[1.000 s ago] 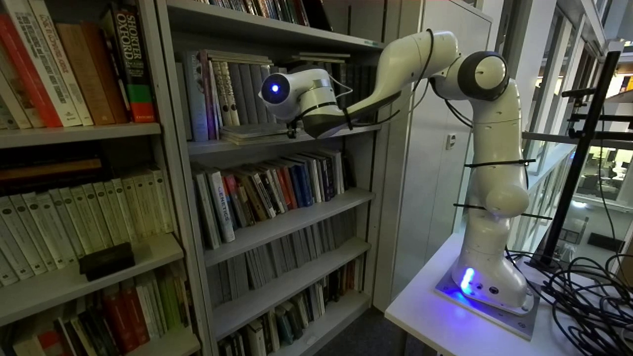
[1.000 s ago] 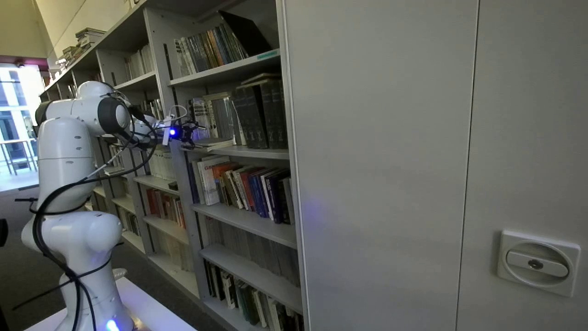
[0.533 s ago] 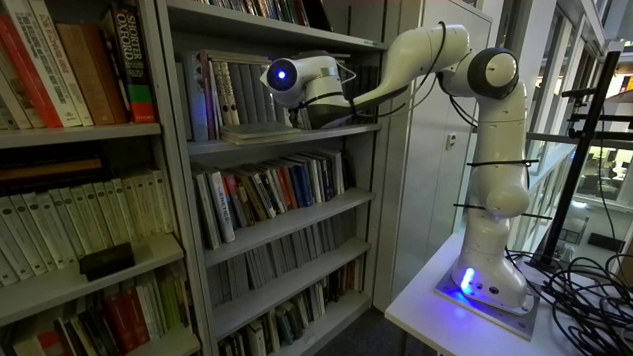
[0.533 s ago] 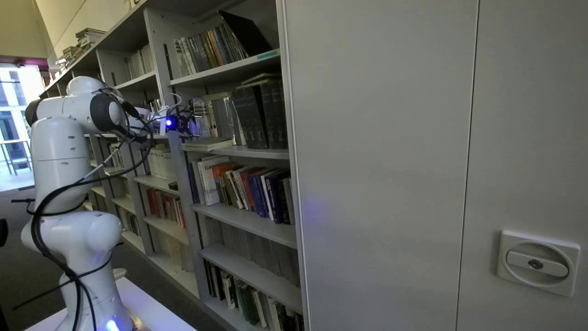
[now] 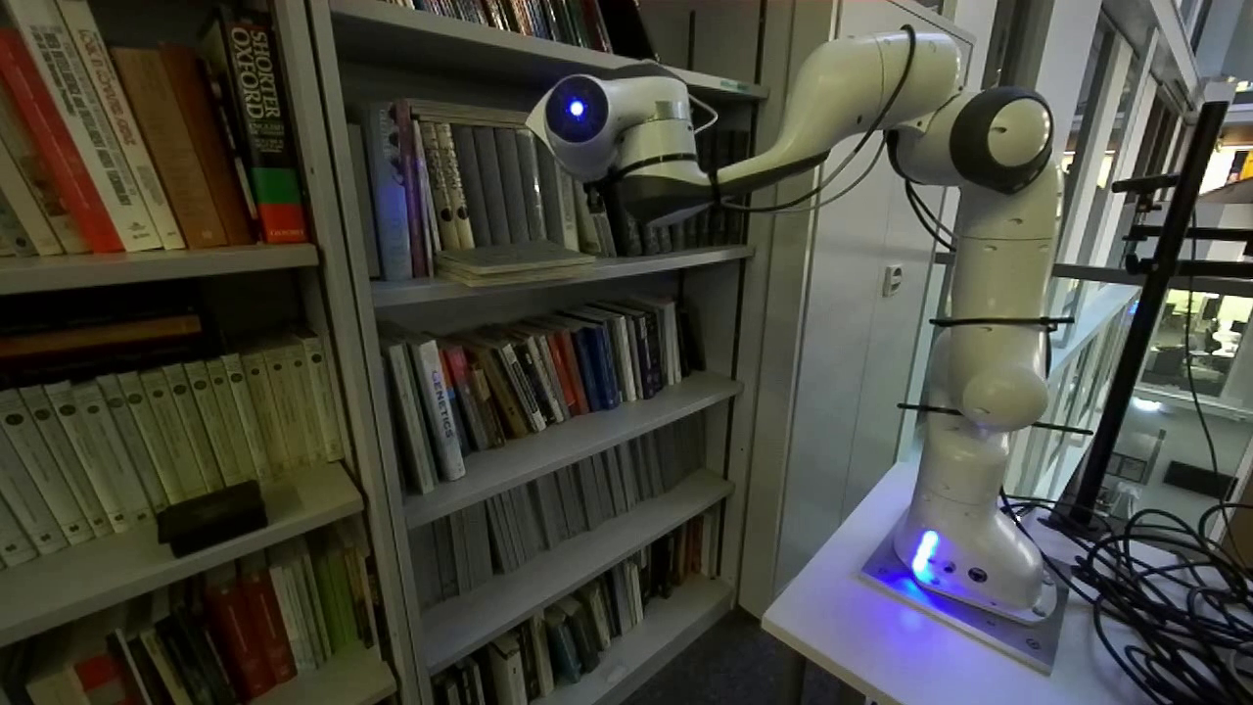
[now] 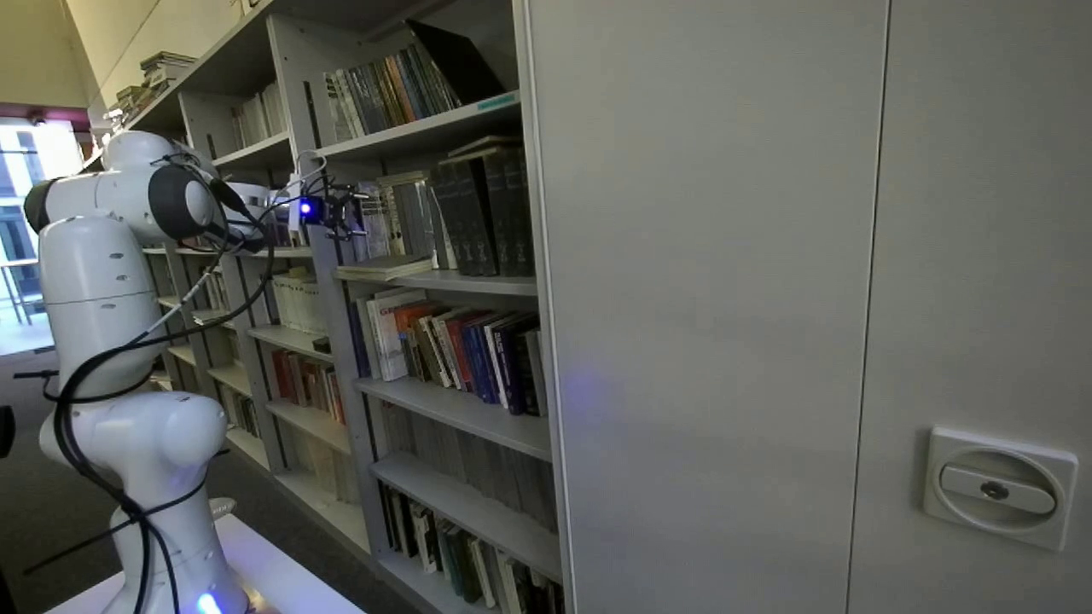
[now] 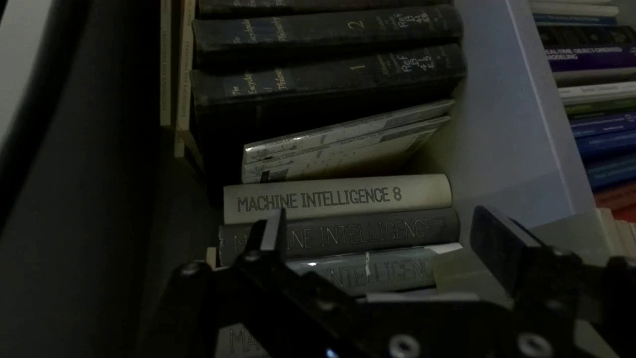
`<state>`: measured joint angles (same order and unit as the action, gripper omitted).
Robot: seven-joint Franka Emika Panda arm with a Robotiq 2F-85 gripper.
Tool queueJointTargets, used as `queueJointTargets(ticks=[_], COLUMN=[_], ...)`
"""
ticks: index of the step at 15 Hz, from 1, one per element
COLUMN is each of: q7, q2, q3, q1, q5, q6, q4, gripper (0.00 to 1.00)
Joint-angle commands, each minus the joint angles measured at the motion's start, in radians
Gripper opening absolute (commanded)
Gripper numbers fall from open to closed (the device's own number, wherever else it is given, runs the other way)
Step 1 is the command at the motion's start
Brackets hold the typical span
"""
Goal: Remove a book from the top of the upright books and put it on top of the books stacked on the book shelf
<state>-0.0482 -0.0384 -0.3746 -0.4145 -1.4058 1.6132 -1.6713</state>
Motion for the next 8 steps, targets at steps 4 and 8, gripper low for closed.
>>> queueJointTargets(ticks=[4,8], q7=[0.176,0.351], q2=[0.103,0.109], q3=[0.001,-0.001], q1=[0.016,0.012], q5=[0.258,0.481], q6=[0.16,0.128], q4=[-0.068,-0.073], gripper=[1.0,1.0])
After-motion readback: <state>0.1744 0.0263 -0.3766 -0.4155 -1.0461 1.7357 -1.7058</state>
